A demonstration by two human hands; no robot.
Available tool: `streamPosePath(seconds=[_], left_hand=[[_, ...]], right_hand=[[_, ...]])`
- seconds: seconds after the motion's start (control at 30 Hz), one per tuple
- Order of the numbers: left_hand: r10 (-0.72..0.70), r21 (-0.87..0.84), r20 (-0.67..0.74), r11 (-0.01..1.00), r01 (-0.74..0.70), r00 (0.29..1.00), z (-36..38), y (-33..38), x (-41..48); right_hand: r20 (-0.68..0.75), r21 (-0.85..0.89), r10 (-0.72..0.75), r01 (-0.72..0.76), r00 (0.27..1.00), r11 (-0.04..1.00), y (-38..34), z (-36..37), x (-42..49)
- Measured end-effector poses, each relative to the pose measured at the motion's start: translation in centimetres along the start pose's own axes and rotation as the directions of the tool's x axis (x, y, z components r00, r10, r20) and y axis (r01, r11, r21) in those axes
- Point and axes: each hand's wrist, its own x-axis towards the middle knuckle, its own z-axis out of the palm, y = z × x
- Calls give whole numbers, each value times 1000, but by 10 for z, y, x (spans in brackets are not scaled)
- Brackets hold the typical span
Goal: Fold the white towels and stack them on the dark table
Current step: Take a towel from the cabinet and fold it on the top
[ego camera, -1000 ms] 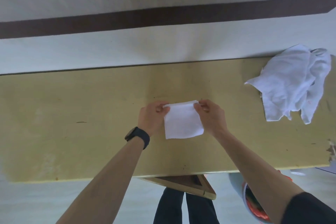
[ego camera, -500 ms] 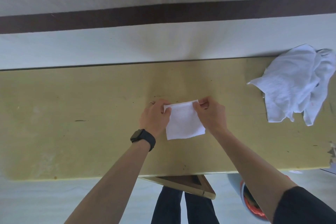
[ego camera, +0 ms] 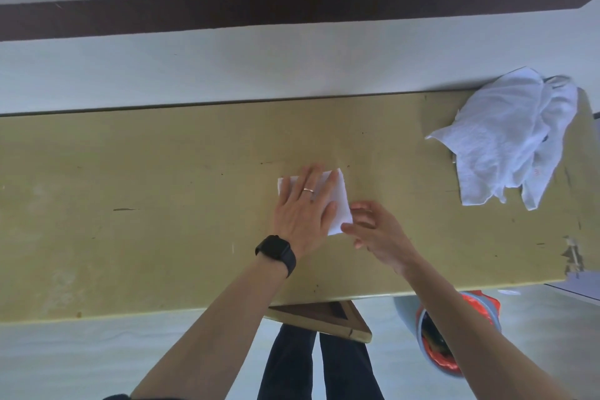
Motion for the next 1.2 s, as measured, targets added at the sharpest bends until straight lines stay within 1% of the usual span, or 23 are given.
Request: streamPosePath(seconds=[0.07,0.17,0.27,0.3,0.33,0.37,0.4,0.43,0.47,0.5,0.57,0.6,0.63,0.73,0.83,0.93,1.0,1.03,1.07,1.1,1.13,1.17,1.2], left_hand=[[-16,21,15,1000,15,1000,12,-4,-3],[-18,39,27,999,17,999,22,-9,-5],[0,49,33,999,-2,999,19,-7,-6],[1,49,32,999,-3,999,16,-7,-7],[-11,46,21,999,10,1000,13,-8,-8],[-36,43,-5,998,36,999,11,-9,-11],[-69,43,-38,997,70,997,9,-11,-14],[-101,44,-60,994,103,993,8,-13,-17],[-124,44,-62,991,126,990,8,-17,-20],[-136,41,-45,990,138,990,10,-21,-23],[-141,46,-5,989,142,990,12,-29,-27],[-139,51,6,989,139,990,12,-33,-28],[-137,54,17,989,136,990,12,-36,-28],[-129,63,51,990,126,990,11,-38,-28],[-156,103,5,983,154,988,5,-29,-36],[-193,116,-125,971,208,973,5,-17,-57],[-320,29,-85,946,323,944,-1,-5,-69],[-411,-53,-7,910,410,911,-5,0,-72],[-493,-151,68,854,497,867,-9,5,-73],[-562,-250,115,782,572,819,-15,9,-72],[-617,-336,152,702,628,772,-20,13,-69],[-652,-394,174,641,658,738,-24,17,-66],[-667,-419,185,611,672,722,-25,19,-62]], right_hand=[[-6,-34,18,-18,1000,999,6,1,-2],[-85,-91,46,-54,995,994,14,5,-10],[-161,-3,50,-51,986,999,19,8,-17],[-217,-19,18,-23,976,1000,17,9,-18],[-294,-77,-36,14,955,997,15,10,-18],[-370,-174,-123,62,921,983,12,12,-16],[-412,-304,-250,126,876,944,8,16,-12],[-394,-445,-391,199,832,873,5,22,-7],[-325,-572,-505,259,800,778,3,29,0],[-234,-680,-568,285,789,676,4,36,9],[-70,-824,-592,288,803,488,11,43,26],[-15,-857,-572,285,820,430,16,44,33],[21,-874,-554,285,832,394,20,44,38],[81,-892,-520,295,850,342,28,37,46],[107,-900,-516,303,850,312,24,33,46],[46,-901,-541,269,840,341,10,36,36],[-74,-871,-587,235,806,432,-1,42,25],[-169,-828,-580,205,797,522,-4,44,17],[-274,-749,-520,159,809,643,-5,45,9],[-371,-639,-418,99,829,763,-5,45,0],[-442,-531,-307,31,843,847,-3,43,-7],[-482,-440,-201,-37,853,897,0,42,-13],[-495,-359,-107,-90,862,929,2,42,-19]])
